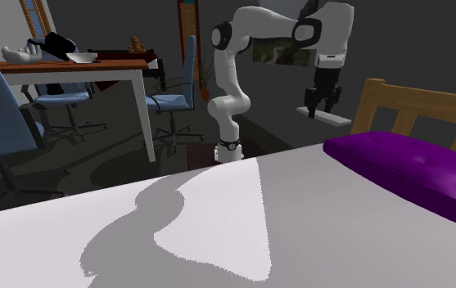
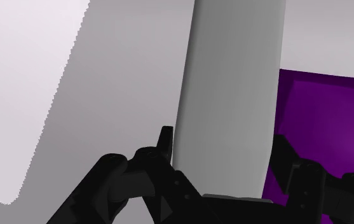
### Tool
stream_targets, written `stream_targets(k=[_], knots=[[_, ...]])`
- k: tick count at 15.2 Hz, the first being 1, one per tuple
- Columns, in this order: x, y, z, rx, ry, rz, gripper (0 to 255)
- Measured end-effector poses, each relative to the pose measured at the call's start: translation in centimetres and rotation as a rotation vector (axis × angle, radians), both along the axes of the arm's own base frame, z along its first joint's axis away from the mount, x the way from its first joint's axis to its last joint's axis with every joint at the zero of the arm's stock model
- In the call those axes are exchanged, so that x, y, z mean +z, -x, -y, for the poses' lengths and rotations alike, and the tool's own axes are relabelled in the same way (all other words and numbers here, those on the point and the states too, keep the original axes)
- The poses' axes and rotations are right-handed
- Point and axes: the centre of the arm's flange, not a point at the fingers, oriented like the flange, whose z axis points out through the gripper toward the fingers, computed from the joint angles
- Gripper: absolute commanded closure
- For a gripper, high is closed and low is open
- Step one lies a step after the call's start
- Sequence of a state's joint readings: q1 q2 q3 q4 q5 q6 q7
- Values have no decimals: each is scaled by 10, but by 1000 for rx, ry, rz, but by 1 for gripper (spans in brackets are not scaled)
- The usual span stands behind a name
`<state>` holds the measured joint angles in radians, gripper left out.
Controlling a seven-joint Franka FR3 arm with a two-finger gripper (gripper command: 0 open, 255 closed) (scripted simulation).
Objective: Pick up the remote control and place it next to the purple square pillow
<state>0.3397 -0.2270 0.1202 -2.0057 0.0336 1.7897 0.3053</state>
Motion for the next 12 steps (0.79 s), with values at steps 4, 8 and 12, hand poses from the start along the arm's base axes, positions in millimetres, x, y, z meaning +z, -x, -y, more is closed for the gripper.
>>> stream_targets(k=[4,8,12], knots=[[-9,12,-15,-1,1,0,255],[-30,13,-15,-1,1,0,255],[-50,13,-15,-2,1,0,255]])
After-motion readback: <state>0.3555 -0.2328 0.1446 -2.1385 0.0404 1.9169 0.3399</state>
